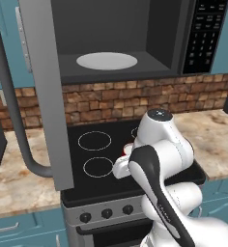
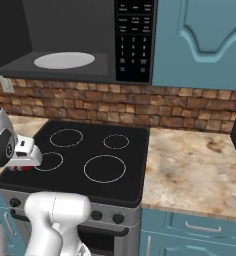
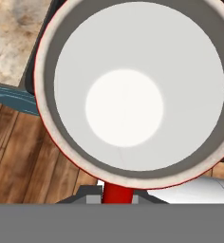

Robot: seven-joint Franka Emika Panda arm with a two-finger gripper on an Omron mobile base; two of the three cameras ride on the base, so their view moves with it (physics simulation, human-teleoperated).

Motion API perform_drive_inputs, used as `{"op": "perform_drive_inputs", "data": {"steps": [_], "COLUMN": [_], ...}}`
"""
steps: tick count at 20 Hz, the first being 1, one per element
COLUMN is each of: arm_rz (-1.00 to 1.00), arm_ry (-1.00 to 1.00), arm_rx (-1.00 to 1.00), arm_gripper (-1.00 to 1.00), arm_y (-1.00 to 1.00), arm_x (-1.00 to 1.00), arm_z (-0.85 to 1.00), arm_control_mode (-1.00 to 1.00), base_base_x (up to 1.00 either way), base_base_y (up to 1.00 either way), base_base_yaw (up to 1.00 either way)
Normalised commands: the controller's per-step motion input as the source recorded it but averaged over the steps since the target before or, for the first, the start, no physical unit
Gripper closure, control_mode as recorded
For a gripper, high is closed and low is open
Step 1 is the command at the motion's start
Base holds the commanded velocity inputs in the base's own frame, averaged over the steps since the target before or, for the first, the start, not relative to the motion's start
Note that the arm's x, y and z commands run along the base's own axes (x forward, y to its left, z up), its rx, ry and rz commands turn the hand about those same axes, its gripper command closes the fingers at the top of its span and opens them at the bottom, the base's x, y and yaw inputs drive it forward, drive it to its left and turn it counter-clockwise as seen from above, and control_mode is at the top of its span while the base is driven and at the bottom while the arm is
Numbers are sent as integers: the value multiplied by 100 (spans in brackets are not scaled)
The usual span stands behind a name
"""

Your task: Pick the mug from the counter and place it inside the microwave. Then close the microwave.

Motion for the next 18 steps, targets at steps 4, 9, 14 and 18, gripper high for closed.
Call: {"op": "perform_drive_inputs", "data": {"steps": [4, 9, 14, 18], "arm_rz": [0, 0, 0, 0], "arm_ry": [0, -4, -12, -10], "arm_rx": [0, 0, 5, 3], "arm_gripper": [100, 100, 100, 100], "arm_y": [0, 0, 0, 0], "arm_x": [0, -15, -24, 0], "arm_z": [0, 7, 35, 33], "arm_control_mode": [-100, -100, -100, -100], "base_base_x": [0, 0, 0, 0], "base_base_y": [0, 0, 0, 0], "base_base_yaw": [0, 0, 0, 0]}}
